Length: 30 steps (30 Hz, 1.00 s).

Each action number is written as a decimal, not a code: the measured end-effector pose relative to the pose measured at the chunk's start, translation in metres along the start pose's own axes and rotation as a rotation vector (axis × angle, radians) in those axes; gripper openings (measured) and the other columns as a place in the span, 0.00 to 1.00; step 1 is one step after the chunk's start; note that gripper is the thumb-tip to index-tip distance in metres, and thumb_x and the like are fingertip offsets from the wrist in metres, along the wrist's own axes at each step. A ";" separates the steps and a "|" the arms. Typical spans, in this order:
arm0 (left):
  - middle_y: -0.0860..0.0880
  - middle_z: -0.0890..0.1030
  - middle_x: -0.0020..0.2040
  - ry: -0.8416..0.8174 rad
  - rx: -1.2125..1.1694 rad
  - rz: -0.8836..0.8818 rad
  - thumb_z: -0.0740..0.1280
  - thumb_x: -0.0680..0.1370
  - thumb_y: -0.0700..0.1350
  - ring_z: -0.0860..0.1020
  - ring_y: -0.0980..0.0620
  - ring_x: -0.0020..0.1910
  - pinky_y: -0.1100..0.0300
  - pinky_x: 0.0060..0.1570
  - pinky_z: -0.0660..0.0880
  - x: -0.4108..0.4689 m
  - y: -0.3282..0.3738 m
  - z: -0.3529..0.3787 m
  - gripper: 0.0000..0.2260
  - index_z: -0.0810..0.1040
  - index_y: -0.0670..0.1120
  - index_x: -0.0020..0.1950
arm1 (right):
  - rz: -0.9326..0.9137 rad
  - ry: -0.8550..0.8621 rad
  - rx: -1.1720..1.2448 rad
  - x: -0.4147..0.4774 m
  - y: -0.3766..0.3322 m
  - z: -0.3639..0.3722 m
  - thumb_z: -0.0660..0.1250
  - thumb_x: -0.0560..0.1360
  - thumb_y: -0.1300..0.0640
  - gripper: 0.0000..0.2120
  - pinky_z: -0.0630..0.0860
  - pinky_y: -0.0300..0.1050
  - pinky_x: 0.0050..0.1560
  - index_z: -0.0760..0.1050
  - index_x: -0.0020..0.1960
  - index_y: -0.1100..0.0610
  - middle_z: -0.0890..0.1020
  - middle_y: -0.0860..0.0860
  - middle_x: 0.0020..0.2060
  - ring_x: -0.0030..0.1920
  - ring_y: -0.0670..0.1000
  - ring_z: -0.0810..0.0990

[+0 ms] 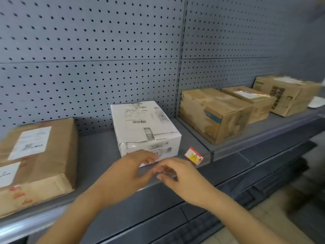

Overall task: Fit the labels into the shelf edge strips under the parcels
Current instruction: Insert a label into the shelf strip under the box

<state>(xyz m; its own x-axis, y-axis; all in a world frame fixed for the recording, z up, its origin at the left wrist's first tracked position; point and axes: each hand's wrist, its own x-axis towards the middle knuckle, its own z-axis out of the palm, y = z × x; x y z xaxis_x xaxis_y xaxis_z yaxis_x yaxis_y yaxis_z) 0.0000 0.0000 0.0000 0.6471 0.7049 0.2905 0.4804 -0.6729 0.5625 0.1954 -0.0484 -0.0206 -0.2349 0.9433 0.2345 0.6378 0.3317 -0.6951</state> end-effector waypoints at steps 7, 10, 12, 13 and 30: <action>0.65 0.76 0.54 0.004 0.022 -0.018 0.66 0.77 0.52 0.73 0.66 0.55 0.64 0.56 0.72 0.055 0.015 0.056 0.12 0.72 0.61 0.60 | 0.012 0.018 0.003 -0.010 0.065 -0.051 0.66 0.76 0.53 0.08 0.75 0.39 0.53 0.76 0.55 0.49 0.79 0.43 0.50 0.52 0.41 0.76; 0.64 0.76 0.54 0.019 0.060 -0.056 0.65 0.77 0.53 0.74 0.65 0.54 0.62 0.54 0.73 0.078 0.019 0.078 0.13 0.73 0.59 0.61 | -0.004 -0.018 0.033 -0.007 0.097 -0.077 0.67 0.76 0.53 0.08 0.75 0.39 0.53 0.76 0.55 0.49 0.79 0.43 0.50 0.51 0.41 0.76; 0.64 0.77 0.54 0.022 0.077 -0.076 0.63 0.76 0.55 0.74 0.64 0.54 0.61 0.53 0.74 0.090 0.021 0.089 0.14 0.73 0.59 0.61 | -0.014 -0.032 0.021 -0.005 0.117 -0.090 0.67 0.76 0.53 0.08 0.75 0.41 0.52 0.76 0.54 0.48 0.79 0.42 0.49 0.51 0.42 0.76; 0.63 0.77 0.54 0.026 0.080 -0.095 0.62 0.75 0.55 0.75 0.64 0.53 0.60 0.53 0.74 0.095 0.023 0.094 0.14 0.74 0.58 0.61 | -0.011 -0.041 0.020 -0.005 0.126 -0.094 0.67 0.75 0.53 0.07 0.76 0.42 0.52 0.76 0.53 0.48 0.79 0.42 0.49 0.50 0.42 0.76; 0.59 0.77 0.51 0.148 0.100 -0.218 0.69 0.76 0.40 0.77 0.60 0.50 0.64 0.50 0.74 0.098 0.035 0.113 0.14 0.77 0.53 0.59 | -0.127 0.039 -0.148 0.032 0.176 -0.088 0.69 0.73 0.56 0.02 0.74 0.46 0.47 0.78 0.46 0.52 0.77 0.45 0.43 0.46 0.45 0.72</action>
<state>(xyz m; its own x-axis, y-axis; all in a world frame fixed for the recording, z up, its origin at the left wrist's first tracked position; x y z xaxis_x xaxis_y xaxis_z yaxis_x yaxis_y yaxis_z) 0.1470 0.0200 -0.0389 0.4324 0.8556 0.2848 0.6593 -0.5154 0.5474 0.3646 0.0413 -0.0759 -0.2933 0.8926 0.3423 0.7062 0.4436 -0.5518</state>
